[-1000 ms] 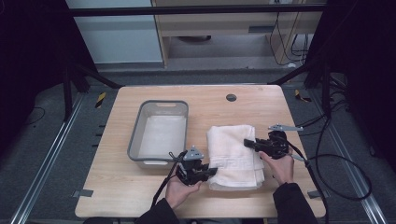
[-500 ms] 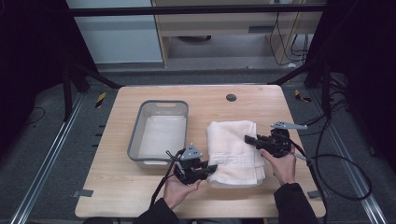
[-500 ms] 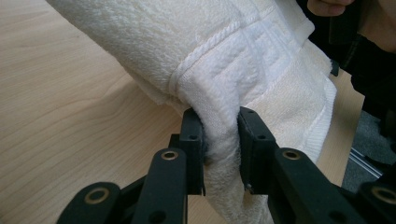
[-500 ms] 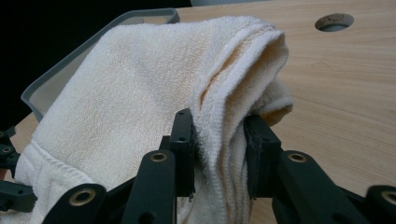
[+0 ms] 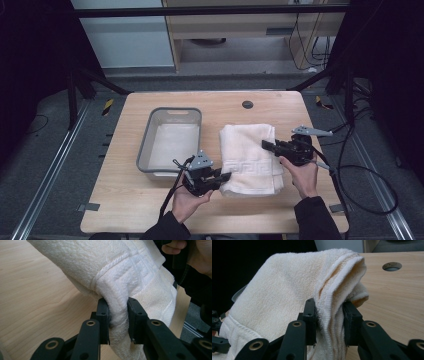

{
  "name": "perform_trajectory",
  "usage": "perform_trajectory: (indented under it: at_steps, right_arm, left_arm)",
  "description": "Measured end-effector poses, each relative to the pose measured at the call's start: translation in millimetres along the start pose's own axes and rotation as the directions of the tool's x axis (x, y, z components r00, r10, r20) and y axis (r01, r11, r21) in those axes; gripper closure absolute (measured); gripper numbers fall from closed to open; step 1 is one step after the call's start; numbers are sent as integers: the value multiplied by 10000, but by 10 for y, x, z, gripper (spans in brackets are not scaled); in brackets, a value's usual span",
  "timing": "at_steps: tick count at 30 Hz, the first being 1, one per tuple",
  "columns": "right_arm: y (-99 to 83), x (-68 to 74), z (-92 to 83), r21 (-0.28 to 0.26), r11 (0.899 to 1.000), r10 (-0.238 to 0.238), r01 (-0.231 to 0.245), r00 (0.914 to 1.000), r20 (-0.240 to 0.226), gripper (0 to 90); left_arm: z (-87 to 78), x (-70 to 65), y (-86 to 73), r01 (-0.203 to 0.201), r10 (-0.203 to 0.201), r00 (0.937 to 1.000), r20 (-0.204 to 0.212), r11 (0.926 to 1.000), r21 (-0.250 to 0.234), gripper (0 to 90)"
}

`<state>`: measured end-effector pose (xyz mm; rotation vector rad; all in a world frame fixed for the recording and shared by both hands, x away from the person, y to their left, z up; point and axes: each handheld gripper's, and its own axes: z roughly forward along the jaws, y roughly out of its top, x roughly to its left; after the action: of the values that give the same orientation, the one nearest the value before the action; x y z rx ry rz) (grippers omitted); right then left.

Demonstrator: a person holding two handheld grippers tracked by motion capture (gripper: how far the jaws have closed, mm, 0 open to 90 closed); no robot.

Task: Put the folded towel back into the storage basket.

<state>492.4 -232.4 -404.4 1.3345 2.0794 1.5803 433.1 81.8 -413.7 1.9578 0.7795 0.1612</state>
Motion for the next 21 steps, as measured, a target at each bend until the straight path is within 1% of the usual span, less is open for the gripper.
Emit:
perform_trajectory:
  at_steps: [2,7,14,21]
  right_arm:
    - [25,17,-4,-56,10000,-77,77,10000,2,690]
    - [93,65,-14,-288,9993,-242,241,9997,-36,689]
    - [172,119,13,-372,9984,-421,421,9991,-8,688]
    - [248,182,-2,-522,9971,-555,554,9985,7,689]
  left_arm:
    - [-20,6,12,55,-55,10000,-14,9999,-98,732]
    - [-68,9,44,24,-27,9999,-99,9996,-265,732]
    - [-125,27,76,7,-16,9998,-219,9991,-430,732]
    - [-185,35,112,-6,-11,9996,-265,9980,-629,732]
